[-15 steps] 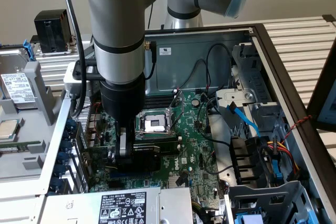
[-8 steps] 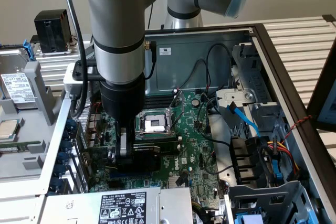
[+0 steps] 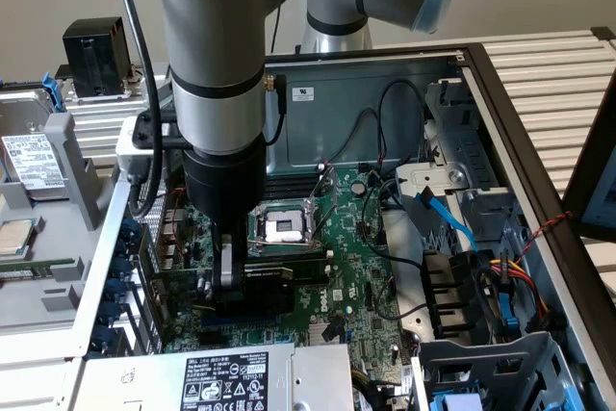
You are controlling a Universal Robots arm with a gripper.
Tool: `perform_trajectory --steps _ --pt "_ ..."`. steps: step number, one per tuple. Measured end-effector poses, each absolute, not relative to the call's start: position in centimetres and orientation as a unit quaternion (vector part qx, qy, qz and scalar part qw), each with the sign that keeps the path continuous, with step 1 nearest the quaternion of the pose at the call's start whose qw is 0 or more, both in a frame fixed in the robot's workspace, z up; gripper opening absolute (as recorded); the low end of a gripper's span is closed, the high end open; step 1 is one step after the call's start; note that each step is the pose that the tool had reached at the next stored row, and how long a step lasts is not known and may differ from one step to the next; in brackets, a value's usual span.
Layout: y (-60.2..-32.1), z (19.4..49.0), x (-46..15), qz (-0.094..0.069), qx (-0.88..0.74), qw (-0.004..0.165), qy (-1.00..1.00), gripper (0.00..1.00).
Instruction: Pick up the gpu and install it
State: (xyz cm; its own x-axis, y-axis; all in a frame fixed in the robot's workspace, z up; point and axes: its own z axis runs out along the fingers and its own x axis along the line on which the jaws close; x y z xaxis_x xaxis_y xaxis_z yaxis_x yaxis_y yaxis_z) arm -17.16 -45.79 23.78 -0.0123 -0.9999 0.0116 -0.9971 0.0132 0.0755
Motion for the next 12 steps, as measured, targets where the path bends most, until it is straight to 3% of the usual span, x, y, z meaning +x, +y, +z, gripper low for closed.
perform_trajectory --steps 12 --pt "-45.77 23.87 -17.19 -0.023 0.702 0.031 -0.711 0.27"
